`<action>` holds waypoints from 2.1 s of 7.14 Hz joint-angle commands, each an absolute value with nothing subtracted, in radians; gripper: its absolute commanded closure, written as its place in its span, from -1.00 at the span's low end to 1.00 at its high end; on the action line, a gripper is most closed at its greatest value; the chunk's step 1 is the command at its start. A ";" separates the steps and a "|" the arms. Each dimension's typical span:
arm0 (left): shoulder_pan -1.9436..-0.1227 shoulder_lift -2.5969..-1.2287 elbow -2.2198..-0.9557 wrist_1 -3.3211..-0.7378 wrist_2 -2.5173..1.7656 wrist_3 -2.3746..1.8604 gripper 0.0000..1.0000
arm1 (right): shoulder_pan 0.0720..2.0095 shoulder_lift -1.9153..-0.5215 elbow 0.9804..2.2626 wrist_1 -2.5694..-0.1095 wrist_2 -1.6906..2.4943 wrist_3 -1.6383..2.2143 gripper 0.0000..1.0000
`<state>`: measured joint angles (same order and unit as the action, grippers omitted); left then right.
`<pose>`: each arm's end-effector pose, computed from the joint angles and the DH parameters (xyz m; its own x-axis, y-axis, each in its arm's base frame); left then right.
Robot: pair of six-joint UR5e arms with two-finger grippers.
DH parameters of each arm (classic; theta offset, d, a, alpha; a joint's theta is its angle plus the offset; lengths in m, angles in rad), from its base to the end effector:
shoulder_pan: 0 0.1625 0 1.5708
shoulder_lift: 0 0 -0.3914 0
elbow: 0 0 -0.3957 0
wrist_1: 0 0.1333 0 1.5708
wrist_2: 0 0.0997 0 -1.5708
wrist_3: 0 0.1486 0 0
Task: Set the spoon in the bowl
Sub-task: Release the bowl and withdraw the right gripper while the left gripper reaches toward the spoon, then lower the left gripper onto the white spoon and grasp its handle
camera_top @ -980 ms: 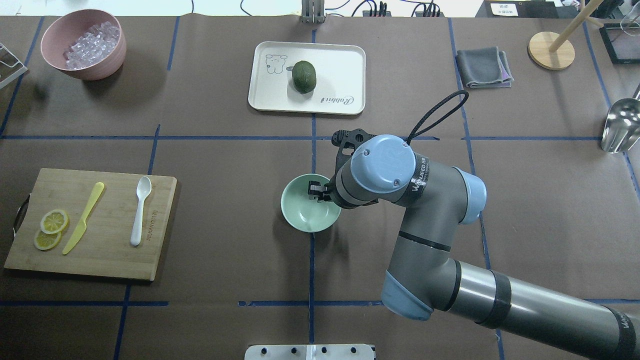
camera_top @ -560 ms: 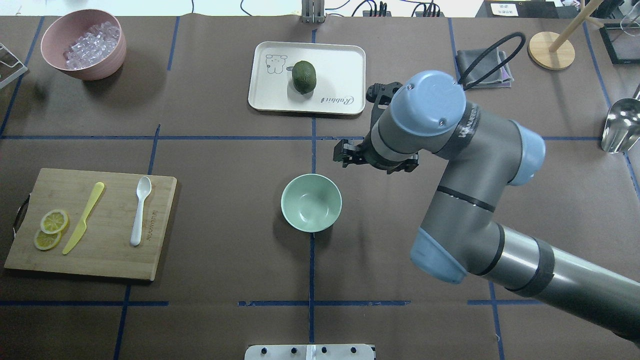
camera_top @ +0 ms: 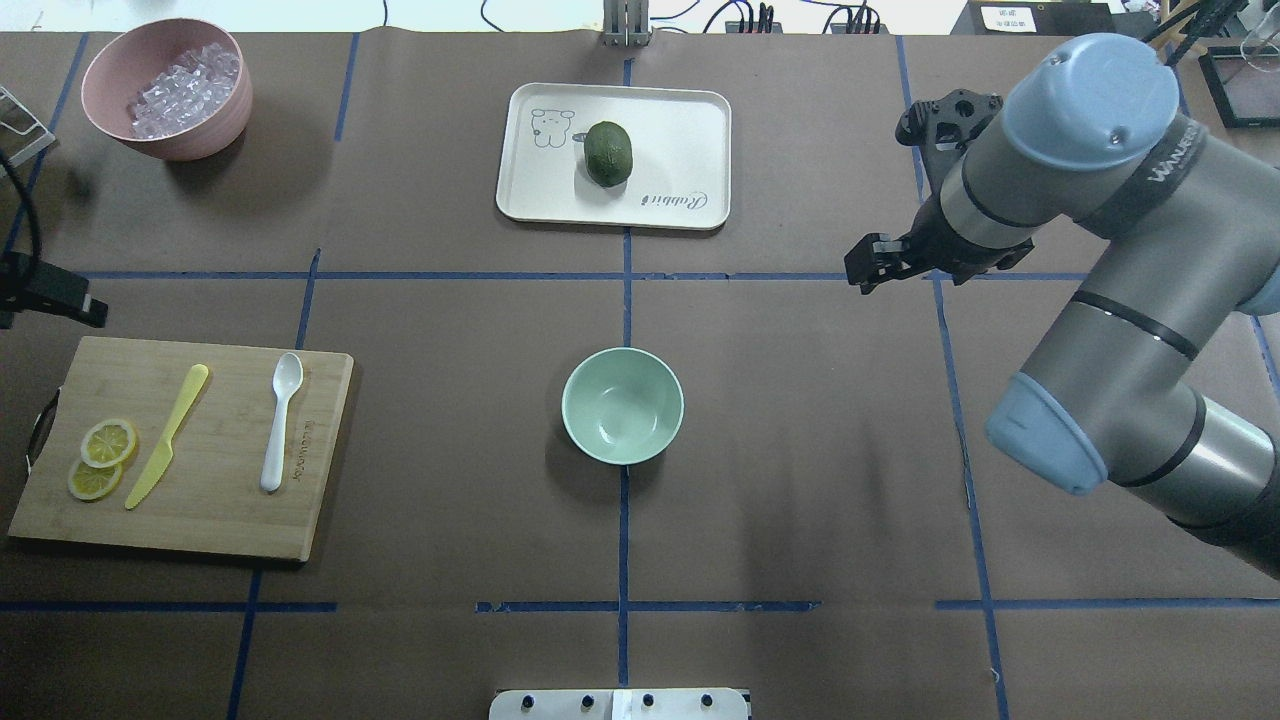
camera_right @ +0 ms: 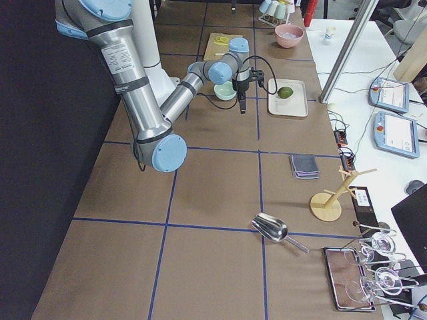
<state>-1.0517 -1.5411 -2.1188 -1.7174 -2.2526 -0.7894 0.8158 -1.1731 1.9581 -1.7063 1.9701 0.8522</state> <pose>0.2046 -0.4380 0.3870 0.6161 0.0239 -0.7873 0.0667 0.9944 0.0824 -0.3519 -0.4841 0.2924 0.7465 -0.0918 0.6591 -0.0245 0.9860 0.1651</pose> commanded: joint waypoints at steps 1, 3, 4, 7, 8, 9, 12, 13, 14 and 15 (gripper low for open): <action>-0.877 -1.587 -2.051 -1.819 -2.067 -0.934 -0.98 | 0.906 -1.297 1.994 -1.654 2.025 0.726 -0.99; -0.787 -1.624 -1.906 -2.022 -1.987 -1.075 -0.96 | 1.007 -1.470 1.967 -1.435 2.120 0.617 -0.99; -0.752 -1.667 -1.849 -2.032 -1.955 -1.087 -0.92 | 1.023 -1.474 1.960 -1.428 2.135 0.609 -0.99; -0.713 -1.680 -1.801 -2.029 -1.937 -1.089 -0.84 | 1.020 -1.473 1.942 -1.427 2.132 0.614 -0.99; -0.712 -1.675 -1.802 -2.029 -1.939 -1.089 -0.82 | 1.020 -1.473 1.941 -1.427 2.131 0.614 -0.99; -0.710 -1.671 -1.805 -2.028 -1.940 -1.089 -0.79 | 1.020 -1.471 1.940 -1.427 2.131 0.615 -0.99; -0.664 -1.669 -1.804 -2.026 -1.939 -1.091 -0.78 | 1.020 -1.471 1.930 -1.427 2.131 0.612 -0.99; -0.661 -1.669 -1.807 -2.026 -1.939 -1.091 -0.76 | 1.020 -1.471 1.930 -1.427 2.131 0.614 -0.99; -0.661 -1.661 -1.806 -2.025 -1.939 -1.091 -0.68 | 1.020 -1.470 1.930 -1.427 2.131 0.618 -0.99; -0.660 -1.652 -1.807 -2.025 -1.939 -1.091 -0.61 | 1.020 -1.468 1.930 -1.427 2.131 0.620 -0.99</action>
<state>-0.6618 -1.6618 -1.8061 -2.0254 -1.9390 -1.0906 1.0201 -1.4696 1.9301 -1.4266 2.1307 0.6170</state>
